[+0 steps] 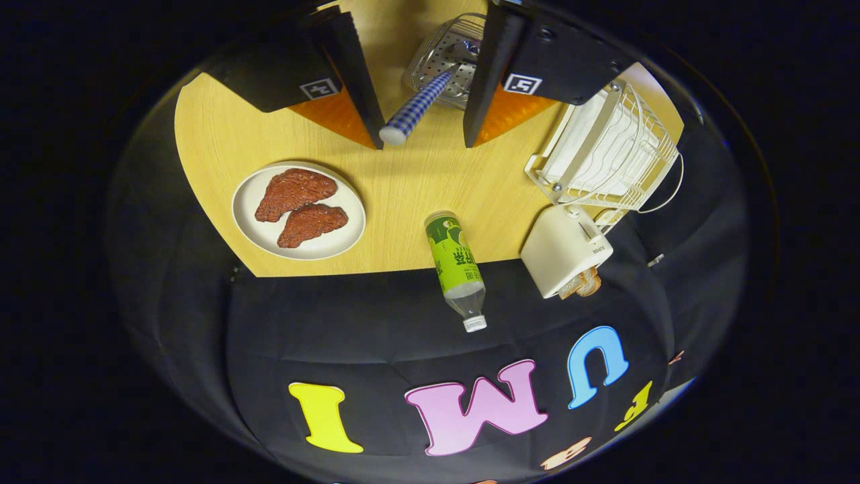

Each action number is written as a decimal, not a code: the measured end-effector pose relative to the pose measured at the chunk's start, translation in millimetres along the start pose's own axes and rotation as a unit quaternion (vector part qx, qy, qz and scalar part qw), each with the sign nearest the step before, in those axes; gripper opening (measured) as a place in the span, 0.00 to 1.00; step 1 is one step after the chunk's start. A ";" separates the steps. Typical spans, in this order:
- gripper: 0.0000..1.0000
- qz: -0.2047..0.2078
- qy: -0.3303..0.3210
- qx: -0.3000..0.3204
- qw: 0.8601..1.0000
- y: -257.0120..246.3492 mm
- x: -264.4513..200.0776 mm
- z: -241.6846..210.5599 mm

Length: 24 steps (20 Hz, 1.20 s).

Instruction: Take the plate from the dish rack, then take the spoon from the basket and place it into the plate.

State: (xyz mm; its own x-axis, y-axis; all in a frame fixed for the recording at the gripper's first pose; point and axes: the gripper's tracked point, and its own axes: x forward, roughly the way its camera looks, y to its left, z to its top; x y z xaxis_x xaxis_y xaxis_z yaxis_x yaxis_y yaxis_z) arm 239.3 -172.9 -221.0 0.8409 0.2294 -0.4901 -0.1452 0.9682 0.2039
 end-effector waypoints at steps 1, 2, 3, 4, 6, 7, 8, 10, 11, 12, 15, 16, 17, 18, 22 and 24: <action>0.63 -0.005 -0.005 0.001 1.000 -2.3 1.9 2.8; 0.55 -0.010 -0.005 0.002 1.000 -3.3 3.2 4.0; 0.47 -0.009 -0.003 0.006 1.000 -2.9 5.0 3.9; 0.39 -0.005 0.001 0.009 1.000 -1.4 4.2 2.3; 0.32 -0.001 0.002 0.009 1.000 -0.2 3.6 3.7; 0.30 0.004 0.000 0.012 1.000 2.6 1.9 6.0; 0.28 0.012 -0.001 0.016 1.000 5.8 -1.6 7.6; 0.23 0.022 -0.008 0.016 1.000 14.3 -7.1 14.2; 0.18 0.023 -0.016 0.013 1.000 17.2 -11.1 20.4; 0.15 0.024 -0.022 -0.002 0.999 20.0 -13.1 21.5; 0.14 0.040 -0.044 -0.051 0.997 35.0 -26.7 31.0; 0.11 0.044 -0.051 -0.064 0.996 39.0 -32.1 35.6; 0.12 0.049 -0.060 -0.073 0.994 43.5 -37.2 41.3; 0.11 0.051 -0.069 -0.081 0.993 48.9 -41.4 47.8; 0.11 0.056 -0.111 -0.080 0.989 60.6 -76.6 89.5; 0.11 0.077 -0.131 -0.068 0.986 77.3 -101.4 108.3</action>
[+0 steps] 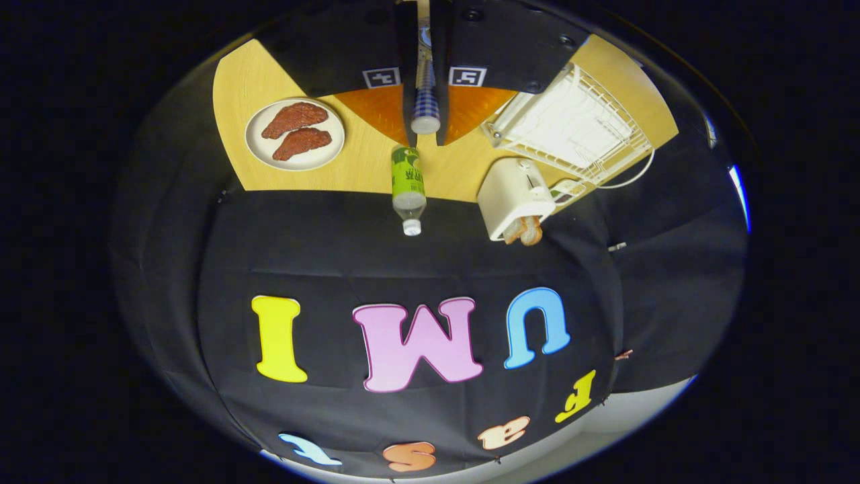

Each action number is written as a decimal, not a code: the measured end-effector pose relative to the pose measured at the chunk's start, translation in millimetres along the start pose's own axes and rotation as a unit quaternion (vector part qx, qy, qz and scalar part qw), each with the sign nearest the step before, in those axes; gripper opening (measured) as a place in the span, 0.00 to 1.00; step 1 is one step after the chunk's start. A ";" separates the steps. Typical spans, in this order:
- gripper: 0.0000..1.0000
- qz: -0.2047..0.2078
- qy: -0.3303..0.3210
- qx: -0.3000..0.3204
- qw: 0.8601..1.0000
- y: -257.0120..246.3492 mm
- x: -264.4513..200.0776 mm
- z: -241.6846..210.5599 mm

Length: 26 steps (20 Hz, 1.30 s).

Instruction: Take the plate from the dish rack, then take the spoon from the basket and place it into the plate.

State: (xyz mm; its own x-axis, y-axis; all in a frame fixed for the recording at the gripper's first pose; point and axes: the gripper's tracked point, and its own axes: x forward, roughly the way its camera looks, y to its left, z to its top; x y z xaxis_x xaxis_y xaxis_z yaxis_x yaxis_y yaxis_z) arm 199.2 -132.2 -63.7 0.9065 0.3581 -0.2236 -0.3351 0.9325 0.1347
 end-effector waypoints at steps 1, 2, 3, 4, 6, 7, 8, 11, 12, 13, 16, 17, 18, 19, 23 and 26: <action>0.11 0.013 -0.009 0.010 1.000 10.8 -9.1 10.7; 0.11 0.027 -0.015 0.019 0.999 22.4 -18.9 19.5; 0.11 0.041 -0.017 0.023 0.999 33.1 -27.1 23.9; 0.11 0.054 -0.015 0.029 0.998 43.9 -35.7 23.6; 0.11 0.082 -0.003 0.040 0.996 70.3 -50.9 15.5; 0.11 0.095 0.001 0.045 0.995 83.1 -57.4 10.6; 0.11 0.107 0.007 0.048 0.993 94.5 -61.8 2.8; 0.11 0.131 0.041 0.053 0.989 121.1 -70.7 -32.7; 0.11 0.139 0.054 0.059 0.987 129.4 -73.2 -46.0; 0.11 0.143 0.067 0.065 0.985 135.1 -74.4 -56.2; 0.11 0.153 0.116 0.079 0.978 150.9 -82.1 -102.6; 0.11 0.153 0.129 0.078 0.977 153.4 -84.3 -115.2; 0.11 0.154 0.133 0.076 0.976 155.1 -83.2 -125.4; 0.11 0.155 0.140 0.072 0.975 156.8 -81.5 -135.7; 0.12 0.154 0.163 0.057 0.973 161.6 -76.0 -173.2; 0.14 0.149 0.182 0.047 0.971 162.9 -69.2 -192.6</action>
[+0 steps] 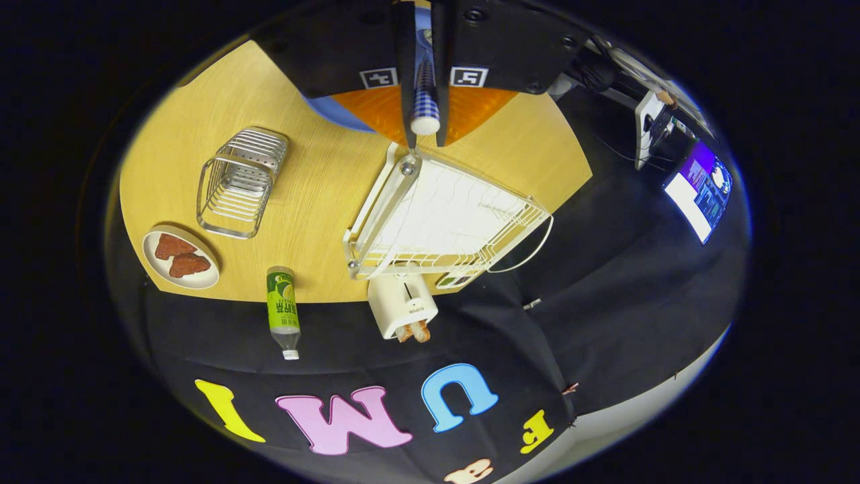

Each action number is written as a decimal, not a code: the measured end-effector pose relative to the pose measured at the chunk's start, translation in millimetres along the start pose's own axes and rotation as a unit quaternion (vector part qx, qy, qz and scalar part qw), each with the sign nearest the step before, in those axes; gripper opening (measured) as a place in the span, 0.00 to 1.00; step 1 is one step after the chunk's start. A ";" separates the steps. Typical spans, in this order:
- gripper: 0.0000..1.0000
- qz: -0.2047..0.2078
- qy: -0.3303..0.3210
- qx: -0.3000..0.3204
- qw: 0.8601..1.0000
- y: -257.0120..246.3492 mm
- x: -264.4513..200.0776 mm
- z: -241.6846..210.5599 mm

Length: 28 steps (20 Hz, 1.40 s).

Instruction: Take the plate from the dish rack, then take the spoon from the basket and place it into the plate.

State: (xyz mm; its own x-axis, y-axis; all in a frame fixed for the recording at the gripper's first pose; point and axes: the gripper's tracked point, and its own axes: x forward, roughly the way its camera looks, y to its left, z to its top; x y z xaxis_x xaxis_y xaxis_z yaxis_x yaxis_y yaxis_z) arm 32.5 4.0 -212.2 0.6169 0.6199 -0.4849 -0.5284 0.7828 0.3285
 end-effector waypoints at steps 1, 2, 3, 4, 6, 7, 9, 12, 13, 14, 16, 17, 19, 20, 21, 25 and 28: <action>0.14 -0.004 0.004 -0.001 1.000 -2.5 3.0 -1.2; 0.14 -0.005 0.006 -0.002 1.000 -3.3 5.1 -1.6; 0.14 -0.007 0.008 -0.002 1.000 -4.0 7.0 -1.8; 0.15 -0.006 0.009 -0.004 1.000 -2.9 8.1 -2.4; 0.15 -0.006 0.008 -0.004 1.000 -3.1 8.2 -1.9; 0.17 -0.007 0.008 -0.004 1.000 -3.1 7.8 -2.5; 0.18 -0.010 0.010 -0.002 1.000 -4.9 5.8 -1.4; 0.47 -0.022 0.008 -0.013 1.000 -10.9 -1.5 -0.7; 0.64 -0.023 0.005 -0.021 1.000 -12.2 -7.5 3.4; 0.81 -0.028 0.000 -0.035 0.999 -13.2 -12.5 3.1; 0.98 -0.047 -0.015 -0.071 0.996 -21.2 -24.8 12.3; 0.98 -0.049 -0.020 -0.088 0.995 -20.8 -30.0 16.1; 0.98 -0.059 -0.031 -0.107 0.992 -21.9 -43.5 24.1; 0.98 -0.064 -0.043 -0.107 0.991 -20.9 -49.4 31.6; 0.98 -0.069 -0.057 -0.103 0.991 -19.0 -56.0 41.3; 0.99 -0.115 -0.108 -0.090 0.983 -17.5 -81.5 83.9; 0.98 -0.169 -0.153 -0.083 0.970 -20.7 -104.9 119.5</action>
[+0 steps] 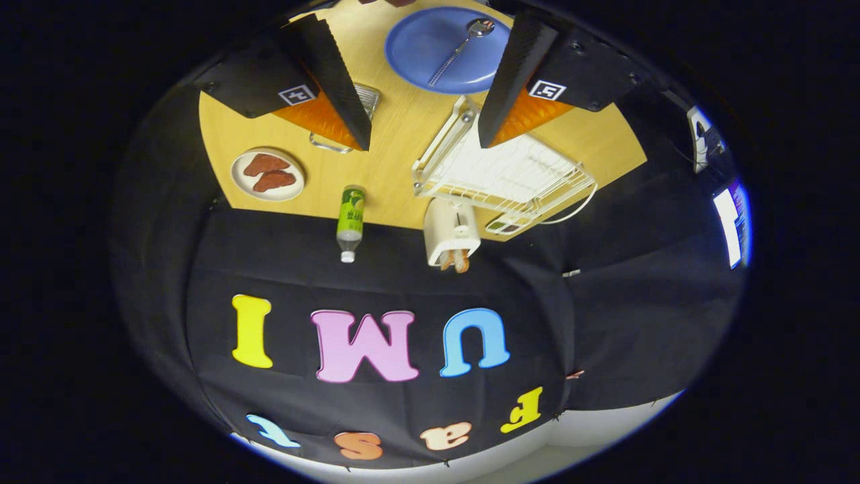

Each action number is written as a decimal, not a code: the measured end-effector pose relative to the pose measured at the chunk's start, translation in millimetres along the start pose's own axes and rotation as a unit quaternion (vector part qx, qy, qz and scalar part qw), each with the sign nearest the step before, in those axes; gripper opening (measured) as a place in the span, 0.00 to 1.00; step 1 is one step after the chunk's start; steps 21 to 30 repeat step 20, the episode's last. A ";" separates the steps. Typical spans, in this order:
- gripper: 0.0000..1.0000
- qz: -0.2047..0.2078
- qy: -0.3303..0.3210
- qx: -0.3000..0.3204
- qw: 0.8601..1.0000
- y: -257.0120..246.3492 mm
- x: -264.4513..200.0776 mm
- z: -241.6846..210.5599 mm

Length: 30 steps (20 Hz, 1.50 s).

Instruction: Take the plate from the dish rack, then take the spoon from the basket and place it into the plate.

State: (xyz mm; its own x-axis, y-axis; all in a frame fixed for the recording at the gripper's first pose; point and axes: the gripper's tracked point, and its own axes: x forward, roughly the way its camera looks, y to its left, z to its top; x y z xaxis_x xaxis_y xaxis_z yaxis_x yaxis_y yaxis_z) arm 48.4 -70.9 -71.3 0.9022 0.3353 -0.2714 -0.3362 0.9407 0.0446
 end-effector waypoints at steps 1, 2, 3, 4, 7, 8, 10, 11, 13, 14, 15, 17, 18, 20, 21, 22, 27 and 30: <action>0.99 -0.023 -0.012 0.004 1.000 -5.7 -5.4 12.3; 0.99 -0.045 -0.026 0.010 0.999 -9.6 -11.5 25.7; 0.99 -0.066 -0.042 0.017 0.997 -12.9 -19.0 39.8; 0.99 -0.087 -0.058 0.022 0.994 -16.6 -27.0 53.3; 0.99 -0.162 -0.111 0.042 0.980 -31.9 -59.3 87.0; 0.99 -0.182 -0.127 0.050 0.974 -32.8 -70.5 97.7; 0.98 -0.225 -0.151 0.055 0.961 -41.3 -91.4 111.0; 0.99 -0.243 -0.159 0.057 0.955 -43.9 -99.0 114.5; 0.98 -0.271 -0.169 0.053 0.946 -46.8 -110.8 116.1; 0.98 -0.282 -0.170 0.052 0.943 -47.8 -114.1 113.3; 0.99 -0.287 -0.167 0.051 0.942 -45.6 -115.8 109.7; 0.99 -0.290 -0.161 0.047 0.942 -37.0 -117.3 102.5; 0.99 -0.293 -0.159 0.044 0.942 -37.0 -117.8 99.1; 0.99 -0.302 -0.153 0.044 0.940 -33.5 -119.6 92.5; 0.99 -0.302 -0.153 0.044 0.940 -33.5 -119.6 92.5; 0.99 -0.302 -0.153 0.044 0.940 -33.5 -119.6 92.5; 0.99 -0.302 -0.153 0.044 0.940 -33.5 -119.6 92.5; 0.99 -0.302 -0.153 0.044 0.940 -33.5 -119.6 92.5</action>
